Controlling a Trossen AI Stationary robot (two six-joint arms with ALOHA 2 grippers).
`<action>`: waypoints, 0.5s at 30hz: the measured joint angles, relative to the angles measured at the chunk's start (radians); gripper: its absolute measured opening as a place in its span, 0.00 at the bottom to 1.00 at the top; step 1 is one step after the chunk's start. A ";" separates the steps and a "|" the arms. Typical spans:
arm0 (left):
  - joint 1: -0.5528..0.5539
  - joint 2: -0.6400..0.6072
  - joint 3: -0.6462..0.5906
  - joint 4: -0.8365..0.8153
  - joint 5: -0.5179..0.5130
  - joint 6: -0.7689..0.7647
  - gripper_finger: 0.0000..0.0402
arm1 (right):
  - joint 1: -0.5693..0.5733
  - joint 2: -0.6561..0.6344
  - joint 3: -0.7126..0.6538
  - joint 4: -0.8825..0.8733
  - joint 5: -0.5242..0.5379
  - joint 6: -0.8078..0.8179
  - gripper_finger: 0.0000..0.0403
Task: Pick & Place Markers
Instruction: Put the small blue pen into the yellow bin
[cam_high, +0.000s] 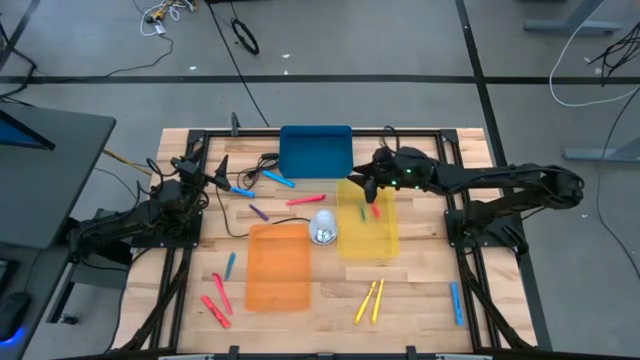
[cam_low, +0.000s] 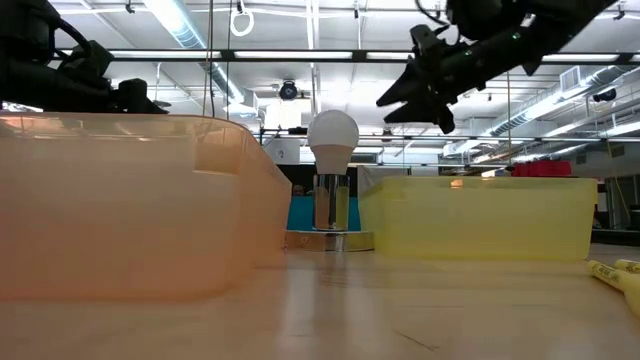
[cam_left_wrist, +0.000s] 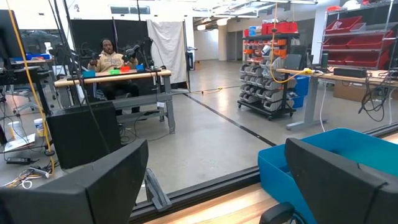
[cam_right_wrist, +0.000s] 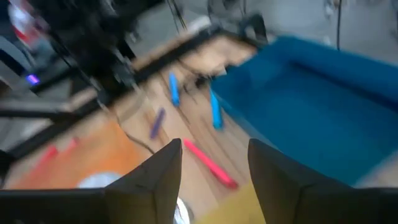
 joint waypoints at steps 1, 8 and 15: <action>0.000 0.000 0.000 0.000 0.000 0.000 0.95 | 0.000 -0.008 -0.021 0.039 -0.005 -0.003 0.46; 0.000 0.000 0.000 0.000 0.000 0.000 0.95 | 0.000 -0.031 -0.086 0.147 -0.094 -0.115 0.46; 0.000 0.000 0.000 0.000 0.000 0.000 0.95 | 0.000 -0.031 -0.086 0.168 -0.149 -0.157 0.46</action>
